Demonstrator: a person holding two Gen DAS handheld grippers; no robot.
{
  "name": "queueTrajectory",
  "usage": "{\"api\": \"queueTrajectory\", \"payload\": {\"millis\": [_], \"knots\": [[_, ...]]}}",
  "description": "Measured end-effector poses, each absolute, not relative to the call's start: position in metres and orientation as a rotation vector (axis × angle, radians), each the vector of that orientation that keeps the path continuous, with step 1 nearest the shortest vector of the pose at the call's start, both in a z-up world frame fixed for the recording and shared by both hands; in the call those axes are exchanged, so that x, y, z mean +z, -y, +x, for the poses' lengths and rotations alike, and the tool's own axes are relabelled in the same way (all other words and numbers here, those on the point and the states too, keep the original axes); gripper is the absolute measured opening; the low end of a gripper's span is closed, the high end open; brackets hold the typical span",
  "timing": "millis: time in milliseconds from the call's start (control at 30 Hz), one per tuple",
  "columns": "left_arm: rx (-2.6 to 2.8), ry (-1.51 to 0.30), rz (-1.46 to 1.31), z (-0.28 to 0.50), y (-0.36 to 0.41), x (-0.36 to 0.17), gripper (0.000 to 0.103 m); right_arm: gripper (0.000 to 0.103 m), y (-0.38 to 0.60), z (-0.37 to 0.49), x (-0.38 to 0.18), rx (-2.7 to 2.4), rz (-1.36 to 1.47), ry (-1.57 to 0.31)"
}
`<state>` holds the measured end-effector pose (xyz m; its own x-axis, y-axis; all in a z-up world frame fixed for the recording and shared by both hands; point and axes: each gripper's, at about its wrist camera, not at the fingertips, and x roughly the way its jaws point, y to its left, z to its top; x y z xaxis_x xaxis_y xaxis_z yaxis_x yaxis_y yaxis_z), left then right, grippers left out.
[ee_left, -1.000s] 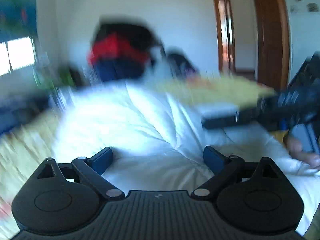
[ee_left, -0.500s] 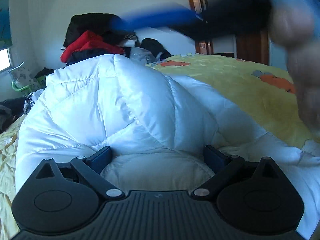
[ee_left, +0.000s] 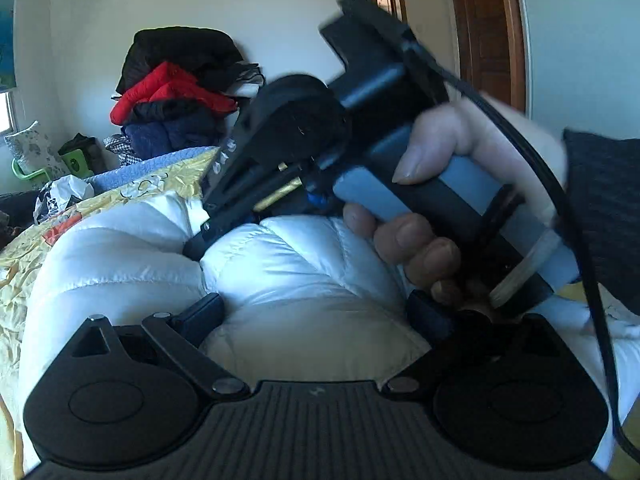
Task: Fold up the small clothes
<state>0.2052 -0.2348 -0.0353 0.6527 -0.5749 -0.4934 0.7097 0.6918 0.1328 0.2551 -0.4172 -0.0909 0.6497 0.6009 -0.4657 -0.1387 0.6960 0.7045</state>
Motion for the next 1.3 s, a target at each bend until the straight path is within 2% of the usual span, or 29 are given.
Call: {"api": "queueTrajectory", "payload": {"millis": [133, 533, 733, 833, 867, 933, 1000, 1067, 1133, 1167, 1200, 1300], "knots": [[-0.757, -0.471, 0.318, 0.216, 0.232, -0.036, 0.098, 0.001, 0.413, 0.252, -0.1, 0.491, 0.623, -0.756], [-0.779, -0.567, 0.264, 0.251, 0.234, -0.037, 0.098, 0.0, 0.421, 0.281, -0.12, 0.582, 0.677, -0.817], [-0.745, -0.529, 0.294, 0.244, 0.238, -0.043, 0.101, 0.0, 0.422, 0.274, -0.118, 0.568, 0.681, -0.786], [-0.699, -0.49, 0.318, 0.231, 0.239, -0.037, 0.101, 0.001, 0.418, 0.253, -0.098, 0.459, 0.597, -0.764], [-0.68, -0.473, 0.321, 0.224, 0.236, -0.031, 0.1, 0.004, 0.419, 0.244, -0.091, 0.42, 0.586, -0.753], [-0.673, -0.42, 0.298, 0.206, 0.22, -0.013, 0.1, 0.022, 0.424, 0.217, -0.074, 0.351, 0.583, -0.694], [-0.675, -0.333, 0.258, 0.188, 0.196, 0.007, 0.1, 0.054, 0.427, 0.183, -0.055, 0.293, 0.535, -0.589], [-0.663, -0.276, 0.255, 0.182, 0.176, 0.022, 0.101, 0.063, 0.423, 0.154, -0.038, 0.265, 0.494, -0.509], [-0.611, -0.261, 0.273, 0.192, 0.166, 0.028, 0.102, 0.063, 0.415, 0.141, -0.026, 0.308, 0.494, -0.48], [-0.565, -0.271, 0.282, 0.204, 0.164, 0.027, 0.102, 0.067, 0.408, 0.139, -0.021, 0.334, 0.496, -0.468], [-0.503, -0.299, 0.281, 0.219, 0.165, 0.024, 0.102, 0.074, 0.402, 0.14, -0.019, 0.353, 0.502, -0.458], [-0.395, -0.441, 0.187, 0.26, 0.169, 0.007, 0.101, 0.079, 0.393, 0.16, -0.029, 0.338, 0.552, -0.496]]}}
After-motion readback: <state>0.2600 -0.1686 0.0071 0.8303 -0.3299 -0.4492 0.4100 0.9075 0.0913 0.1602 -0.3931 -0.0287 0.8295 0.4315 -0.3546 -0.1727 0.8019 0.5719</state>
